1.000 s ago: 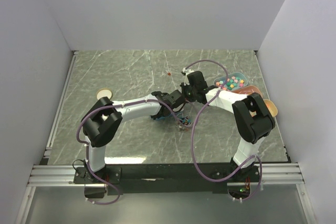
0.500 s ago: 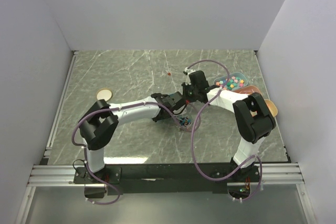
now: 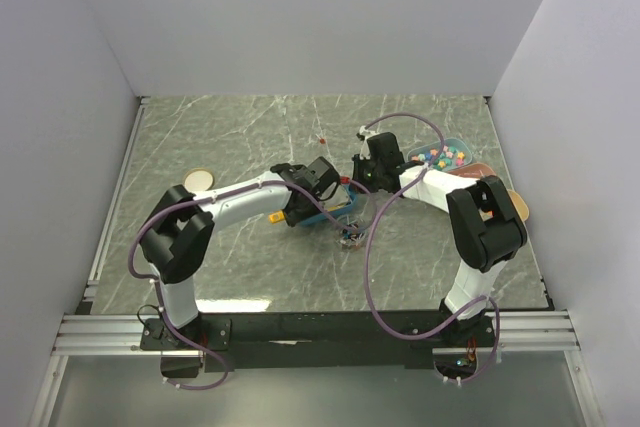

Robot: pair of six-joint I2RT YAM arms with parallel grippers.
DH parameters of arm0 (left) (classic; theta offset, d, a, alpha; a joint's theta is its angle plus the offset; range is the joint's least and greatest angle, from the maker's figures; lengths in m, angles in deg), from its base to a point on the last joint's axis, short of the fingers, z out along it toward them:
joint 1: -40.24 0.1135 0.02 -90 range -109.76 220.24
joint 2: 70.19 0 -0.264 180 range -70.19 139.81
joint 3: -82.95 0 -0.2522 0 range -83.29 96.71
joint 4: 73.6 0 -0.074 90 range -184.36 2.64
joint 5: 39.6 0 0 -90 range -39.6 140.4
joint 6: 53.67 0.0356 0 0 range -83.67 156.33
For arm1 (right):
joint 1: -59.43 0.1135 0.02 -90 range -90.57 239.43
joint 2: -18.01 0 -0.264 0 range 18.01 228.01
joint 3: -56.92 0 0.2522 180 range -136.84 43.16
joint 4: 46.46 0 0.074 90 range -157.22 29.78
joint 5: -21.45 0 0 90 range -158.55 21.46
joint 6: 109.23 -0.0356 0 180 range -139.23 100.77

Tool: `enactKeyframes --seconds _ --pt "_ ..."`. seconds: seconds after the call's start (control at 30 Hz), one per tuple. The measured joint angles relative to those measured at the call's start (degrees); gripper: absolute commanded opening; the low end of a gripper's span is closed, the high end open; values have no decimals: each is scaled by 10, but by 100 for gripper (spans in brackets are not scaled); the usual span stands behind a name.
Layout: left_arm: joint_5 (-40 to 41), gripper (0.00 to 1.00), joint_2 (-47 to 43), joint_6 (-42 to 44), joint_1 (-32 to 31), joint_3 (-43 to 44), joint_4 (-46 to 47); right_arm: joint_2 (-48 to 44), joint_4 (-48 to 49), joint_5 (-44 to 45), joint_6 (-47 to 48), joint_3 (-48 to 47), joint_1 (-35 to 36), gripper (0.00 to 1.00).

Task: Pack the candies
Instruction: Scoop the fake candies from the storage box, then place the fake candies in the packing bottle.

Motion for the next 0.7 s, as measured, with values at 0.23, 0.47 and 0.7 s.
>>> enactKeyframes --seconds 0.23,0.47,0.7 --pt "-32 1 -18 -3 21 0 -6 3 1 4 0 0 0 1" --pt "-85 1 -61 -9 50 0 -10 9 8 4 -4 -5 0 2" --pt "-91 1 -62 -17 61 -7 -11 17 11 3 -9 -7 0 16"
